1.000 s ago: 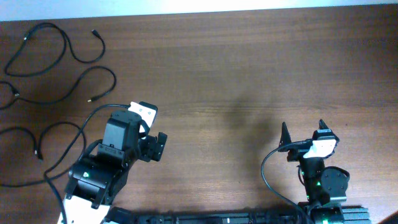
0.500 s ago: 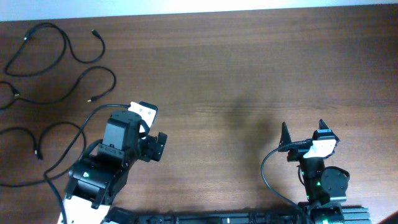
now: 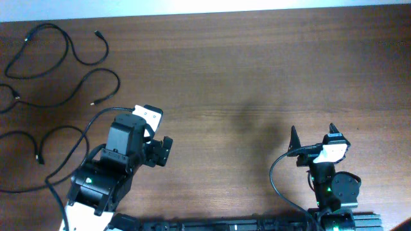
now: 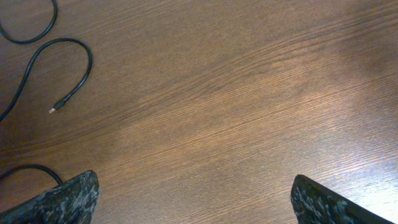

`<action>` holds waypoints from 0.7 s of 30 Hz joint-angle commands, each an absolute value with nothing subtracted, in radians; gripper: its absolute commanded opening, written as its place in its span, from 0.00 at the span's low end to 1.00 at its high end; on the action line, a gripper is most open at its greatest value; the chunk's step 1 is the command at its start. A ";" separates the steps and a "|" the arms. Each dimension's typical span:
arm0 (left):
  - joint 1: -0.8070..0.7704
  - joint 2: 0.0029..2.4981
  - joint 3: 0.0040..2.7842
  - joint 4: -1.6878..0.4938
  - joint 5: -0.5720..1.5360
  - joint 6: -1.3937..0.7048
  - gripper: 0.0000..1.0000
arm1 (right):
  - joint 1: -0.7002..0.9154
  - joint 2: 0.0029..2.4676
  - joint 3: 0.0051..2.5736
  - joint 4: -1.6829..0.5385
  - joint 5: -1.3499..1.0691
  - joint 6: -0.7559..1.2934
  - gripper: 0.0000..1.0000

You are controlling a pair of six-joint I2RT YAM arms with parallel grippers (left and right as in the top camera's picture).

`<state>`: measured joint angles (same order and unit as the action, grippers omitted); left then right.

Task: Untangle cables

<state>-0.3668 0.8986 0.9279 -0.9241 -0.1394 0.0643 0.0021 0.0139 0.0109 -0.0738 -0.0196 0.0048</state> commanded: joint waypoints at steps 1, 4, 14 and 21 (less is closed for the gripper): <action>-0.372 0.850 0.927 -0.922 -0.147 0.077 0.99 | -0.001 0.004 0.006 -0.079 -0.014 0.015 0.99; -0.372 0.794 0.927 -0.922 -0.147 0.077 0.99 | -0.001 0.004 0.006 -0.079 -0.014 0.015 0.98; -0.364 0.452 0.641 -0.814 -0.120 0.077 0.99 | -0.001 0.004 0.006 -0.079 -0.014 0.015 0.98; -0.352 0.207 0.253 -0.271 -0.120 0.077 0.99 | -0.001 0.004 0.006 -0.079 -0.014 0.015 0.98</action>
